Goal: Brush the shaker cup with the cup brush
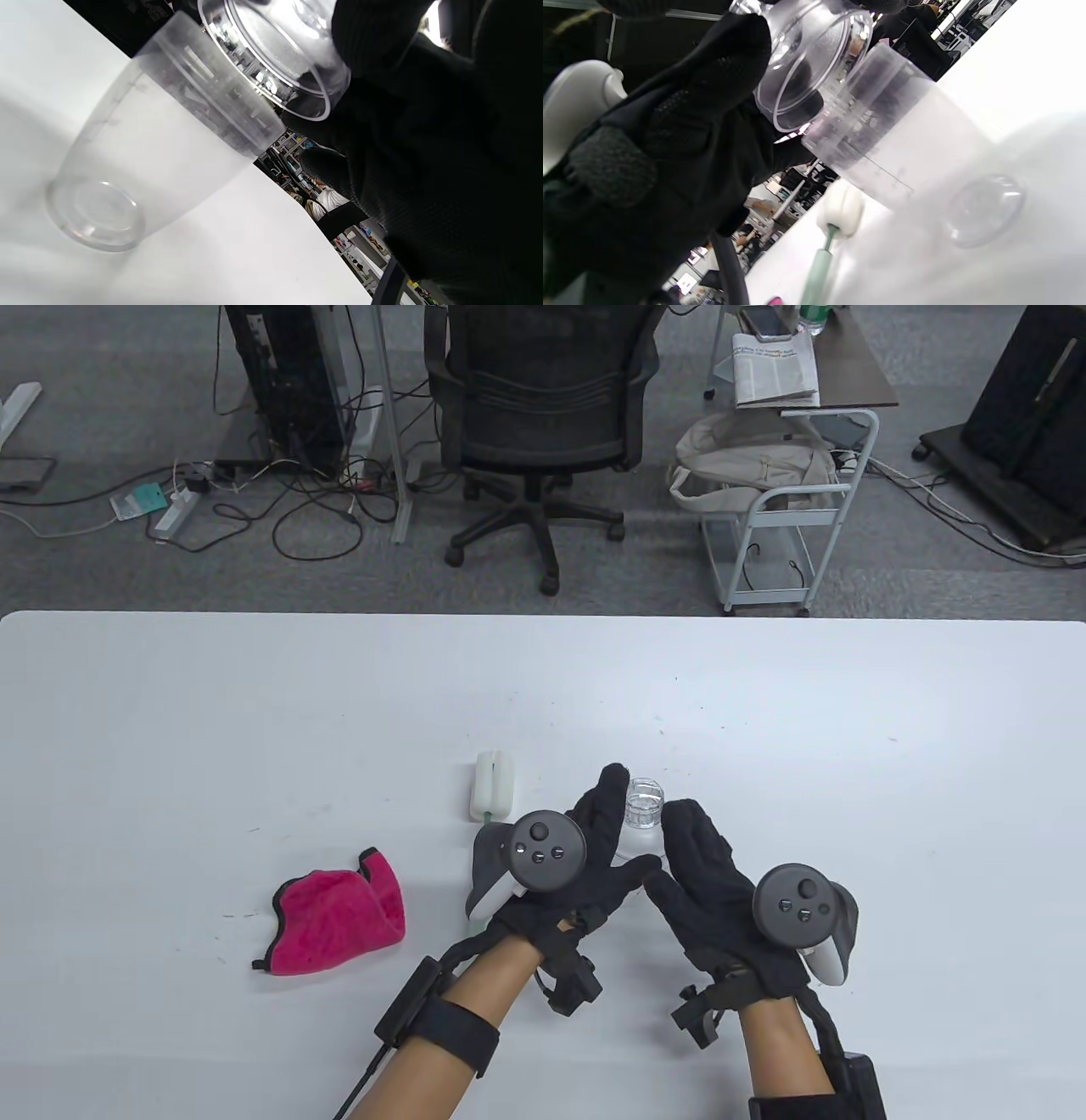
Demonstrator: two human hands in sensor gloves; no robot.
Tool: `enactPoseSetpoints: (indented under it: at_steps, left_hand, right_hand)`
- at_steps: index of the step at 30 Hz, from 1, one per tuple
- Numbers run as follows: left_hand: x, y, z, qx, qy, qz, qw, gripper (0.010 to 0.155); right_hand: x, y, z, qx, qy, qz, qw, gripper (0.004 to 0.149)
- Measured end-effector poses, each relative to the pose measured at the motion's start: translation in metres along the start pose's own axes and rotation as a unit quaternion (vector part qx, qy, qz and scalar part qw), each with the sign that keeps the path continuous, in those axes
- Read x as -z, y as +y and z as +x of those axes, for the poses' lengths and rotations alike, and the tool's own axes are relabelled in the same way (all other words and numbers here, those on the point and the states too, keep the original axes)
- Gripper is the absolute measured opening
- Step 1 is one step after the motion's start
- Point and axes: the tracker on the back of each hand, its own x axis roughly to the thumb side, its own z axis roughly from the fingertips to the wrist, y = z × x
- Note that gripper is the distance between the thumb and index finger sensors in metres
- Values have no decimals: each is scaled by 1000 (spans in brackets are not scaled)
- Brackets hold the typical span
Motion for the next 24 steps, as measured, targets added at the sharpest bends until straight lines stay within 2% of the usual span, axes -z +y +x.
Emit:
enactPoseSetpoints:
  at_steps: [4,9,15,24]
  left_hand:
    - [-4,-3,-6,3,-7,13,1000,94]
    - [-2,-5,-9,13,5,12,1000,93]
    - [-2,-14,-15,-12,11,7,1000,94]
    - [-5,-21,-14,33,12,23,999,94]
  right_hand:
    - [1,3,-2,27,8,12,1000,79]
    - [1,5,-4,12,12,16,1000,79]
    - [2,6,-7,11,26,25,999,78]
    - [-2,9,-11,7,36,36,999,79]
